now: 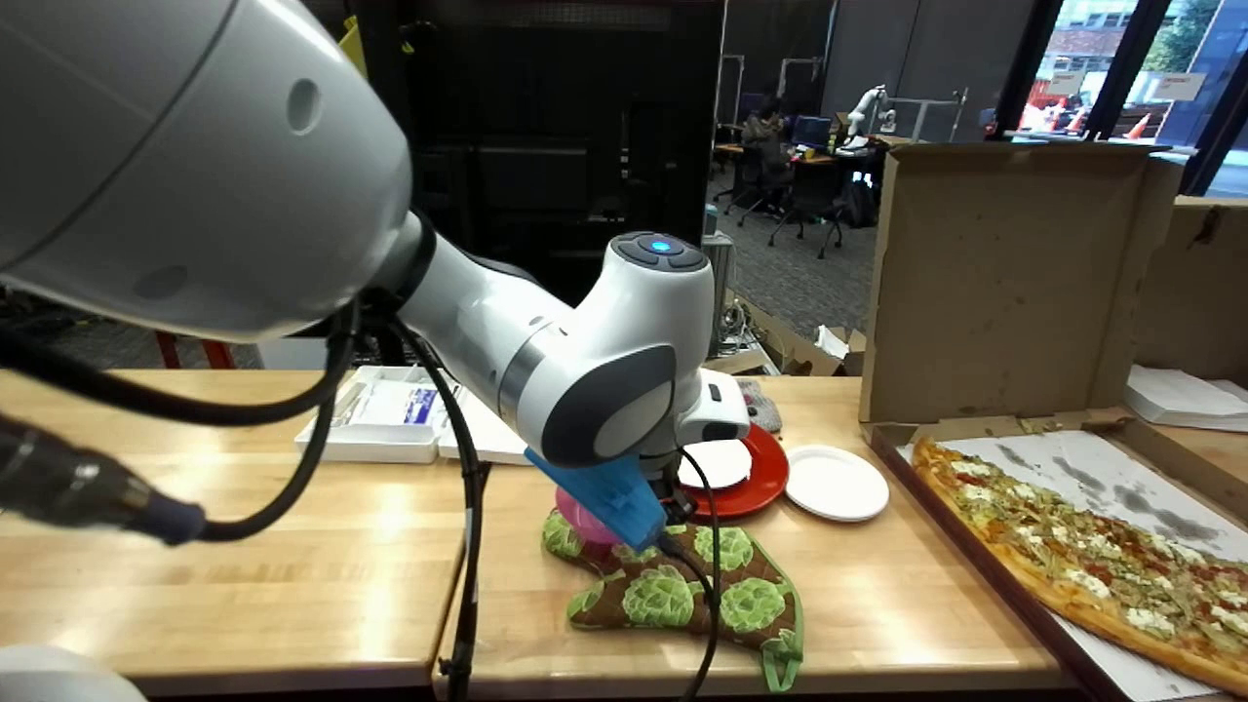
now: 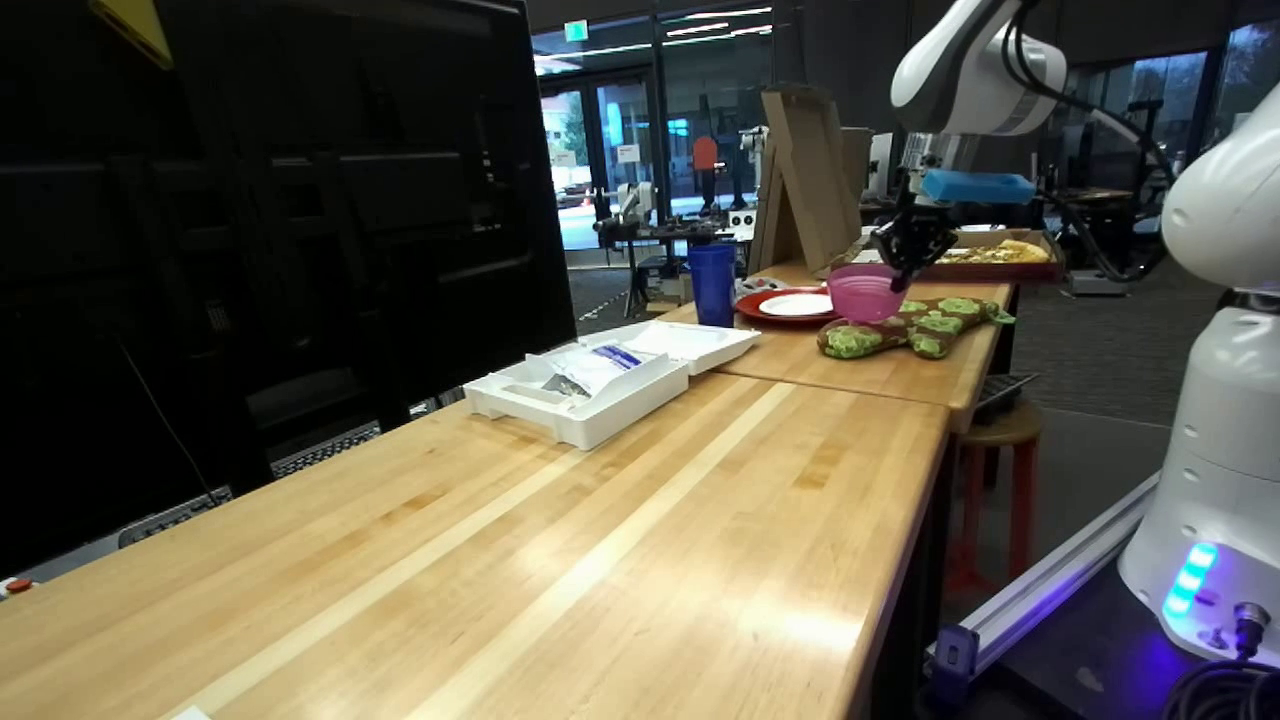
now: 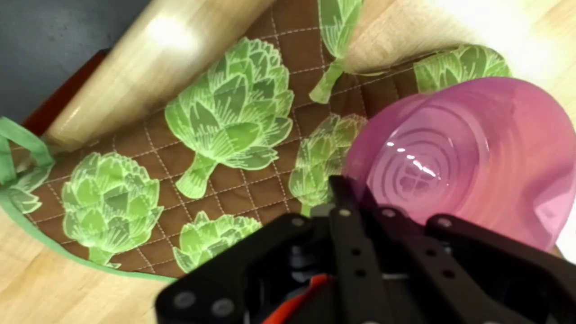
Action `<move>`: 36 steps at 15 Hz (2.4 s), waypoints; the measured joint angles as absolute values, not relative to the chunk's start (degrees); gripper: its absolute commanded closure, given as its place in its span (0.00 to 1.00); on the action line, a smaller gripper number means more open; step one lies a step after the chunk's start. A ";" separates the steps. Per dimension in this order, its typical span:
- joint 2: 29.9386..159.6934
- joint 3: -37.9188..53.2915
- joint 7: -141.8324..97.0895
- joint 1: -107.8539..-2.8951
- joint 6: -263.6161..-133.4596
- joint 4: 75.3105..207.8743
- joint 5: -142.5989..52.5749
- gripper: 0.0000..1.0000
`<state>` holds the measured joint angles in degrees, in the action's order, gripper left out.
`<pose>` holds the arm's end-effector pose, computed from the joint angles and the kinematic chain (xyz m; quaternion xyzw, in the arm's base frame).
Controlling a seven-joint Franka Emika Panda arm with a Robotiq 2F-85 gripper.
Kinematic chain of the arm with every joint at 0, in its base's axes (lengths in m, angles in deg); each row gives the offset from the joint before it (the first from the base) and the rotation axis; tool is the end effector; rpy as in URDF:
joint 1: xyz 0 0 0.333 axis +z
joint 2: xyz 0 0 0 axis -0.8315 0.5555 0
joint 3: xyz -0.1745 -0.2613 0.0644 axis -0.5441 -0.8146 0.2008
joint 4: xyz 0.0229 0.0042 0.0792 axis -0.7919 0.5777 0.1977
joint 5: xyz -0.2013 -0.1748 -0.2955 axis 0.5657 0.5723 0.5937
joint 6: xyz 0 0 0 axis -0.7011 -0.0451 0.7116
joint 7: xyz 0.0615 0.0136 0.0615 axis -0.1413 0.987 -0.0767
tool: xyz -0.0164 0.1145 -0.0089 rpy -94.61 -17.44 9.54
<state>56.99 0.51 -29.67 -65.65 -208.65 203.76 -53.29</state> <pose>0.3845 -0.1405 0.3562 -0.9758 0.1856 -0.1063 0.0458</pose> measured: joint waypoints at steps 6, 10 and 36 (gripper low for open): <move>54.72 2.14 -32.38 -59.58 -208.24 205.39 -55.11 0.99; 55.68 5.25 -32.37 -56.49 -207.24 206.05 -54.96 0.99; 61.29 9.76 -34.30 -56.58 -203.73 205.57 -48.74 0.00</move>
<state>61.29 9.76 -34.30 -56.58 -203.73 205.57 -48.74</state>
